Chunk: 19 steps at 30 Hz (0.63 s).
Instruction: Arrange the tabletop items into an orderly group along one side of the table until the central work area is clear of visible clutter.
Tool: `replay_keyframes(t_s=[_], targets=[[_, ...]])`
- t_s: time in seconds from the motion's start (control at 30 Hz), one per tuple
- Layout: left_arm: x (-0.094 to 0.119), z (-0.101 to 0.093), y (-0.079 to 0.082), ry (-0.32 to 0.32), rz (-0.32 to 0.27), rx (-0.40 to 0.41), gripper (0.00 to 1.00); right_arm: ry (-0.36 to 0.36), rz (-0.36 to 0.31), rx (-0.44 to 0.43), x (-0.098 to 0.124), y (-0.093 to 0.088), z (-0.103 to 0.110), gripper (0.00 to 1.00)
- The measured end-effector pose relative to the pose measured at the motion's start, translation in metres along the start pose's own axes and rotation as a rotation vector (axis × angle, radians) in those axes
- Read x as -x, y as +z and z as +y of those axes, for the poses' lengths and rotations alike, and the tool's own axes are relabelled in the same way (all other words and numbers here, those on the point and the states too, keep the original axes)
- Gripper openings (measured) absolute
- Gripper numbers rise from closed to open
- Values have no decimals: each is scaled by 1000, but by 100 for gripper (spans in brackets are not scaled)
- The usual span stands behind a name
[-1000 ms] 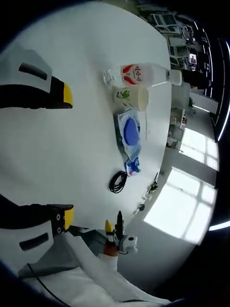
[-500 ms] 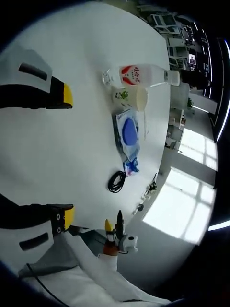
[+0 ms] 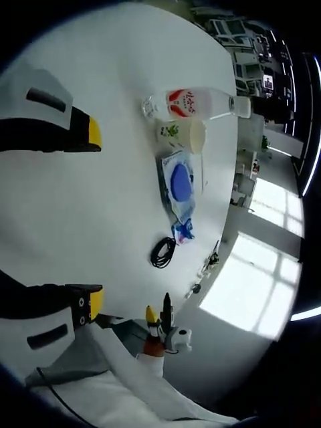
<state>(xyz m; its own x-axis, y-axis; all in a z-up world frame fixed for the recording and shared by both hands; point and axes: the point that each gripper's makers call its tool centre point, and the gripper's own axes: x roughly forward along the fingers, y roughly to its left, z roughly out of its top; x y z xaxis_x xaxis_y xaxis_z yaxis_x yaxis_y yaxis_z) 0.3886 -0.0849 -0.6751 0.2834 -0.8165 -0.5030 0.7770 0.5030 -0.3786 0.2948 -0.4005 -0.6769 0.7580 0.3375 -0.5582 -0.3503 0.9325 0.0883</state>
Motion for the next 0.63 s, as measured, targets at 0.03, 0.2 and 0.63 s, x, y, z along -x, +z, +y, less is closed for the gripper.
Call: replay_keyframes(t_s=[0.03,0.2,0.63], targets=[[0,0,0,0,-1,1,83,0,1,1,0,0,0,77],[1,1,0,2,-3,7,83,0,1,2,-1,1,0,77],[2,3,-3,6,-3,10,83,2,2,1,-1,1,2,77]])
